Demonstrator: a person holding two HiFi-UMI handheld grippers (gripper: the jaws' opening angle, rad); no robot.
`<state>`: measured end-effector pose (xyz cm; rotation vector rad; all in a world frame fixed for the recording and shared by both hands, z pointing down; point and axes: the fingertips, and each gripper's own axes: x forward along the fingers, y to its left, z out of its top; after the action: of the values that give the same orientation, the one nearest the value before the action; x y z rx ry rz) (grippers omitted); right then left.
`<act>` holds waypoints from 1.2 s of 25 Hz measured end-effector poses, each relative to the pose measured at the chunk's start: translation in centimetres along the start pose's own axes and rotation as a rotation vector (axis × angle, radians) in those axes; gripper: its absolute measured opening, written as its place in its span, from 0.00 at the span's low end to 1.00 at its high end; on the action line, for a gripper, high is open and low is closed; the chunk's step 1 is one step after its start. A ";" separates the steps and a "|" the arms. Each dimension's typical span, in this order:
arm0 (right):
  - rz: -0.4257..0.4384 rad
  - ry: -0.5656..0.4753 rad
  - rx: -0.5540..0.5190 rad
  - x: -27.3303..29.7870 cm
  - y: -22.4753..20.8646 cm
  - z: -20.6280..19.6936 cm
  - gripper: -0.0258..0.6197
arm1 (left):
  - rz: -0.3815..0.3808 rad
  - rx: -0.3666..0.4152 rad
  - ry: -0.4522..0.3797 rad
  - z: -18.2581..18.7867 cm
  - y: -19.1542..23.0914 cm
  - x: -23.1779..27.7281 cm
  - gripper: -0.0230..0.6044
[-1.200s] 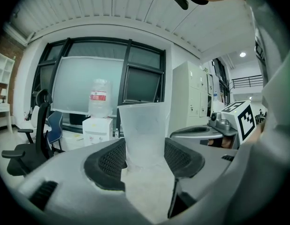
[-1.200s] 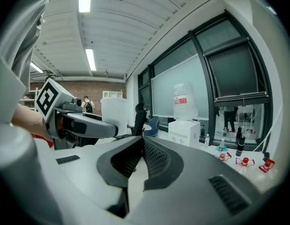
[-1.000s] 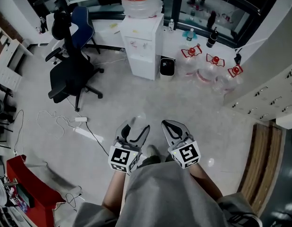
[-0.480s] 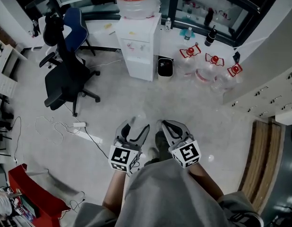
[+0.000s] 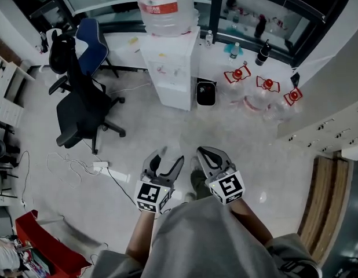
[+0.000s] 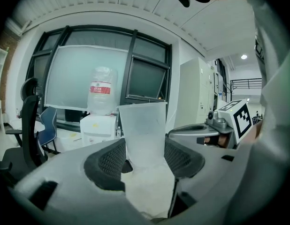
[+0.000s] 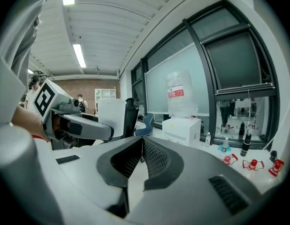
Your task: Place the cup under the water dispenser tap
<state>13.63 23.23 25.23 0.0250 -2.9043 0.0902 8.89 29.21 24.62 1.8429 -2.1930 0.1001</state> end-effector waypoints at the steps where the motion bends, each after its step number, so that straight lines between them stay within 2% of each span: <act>1: 0.001 -0.003 0.004 0.5 -0.7 0.3 0.06 | 0.000 0.002 0.003 0.3 0.3 0.8 0.44; 17: 0.035 -0.013 0.087 8.1 -12.4 2.4 0.06 | 0.013 0.021 0.046 4.3 4.2 12.8 0.44; 30: 0.032 0.007 0.143 12.9 -16.1 1.2 0.06 | 0.052 -0.003 0.036 4.4 9.2 17.3 0.44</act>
<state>1.18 6.95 28.07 0.0021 -2.8856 0.3027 -3.39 13.44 25.89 1.7692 -2.2151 0.1389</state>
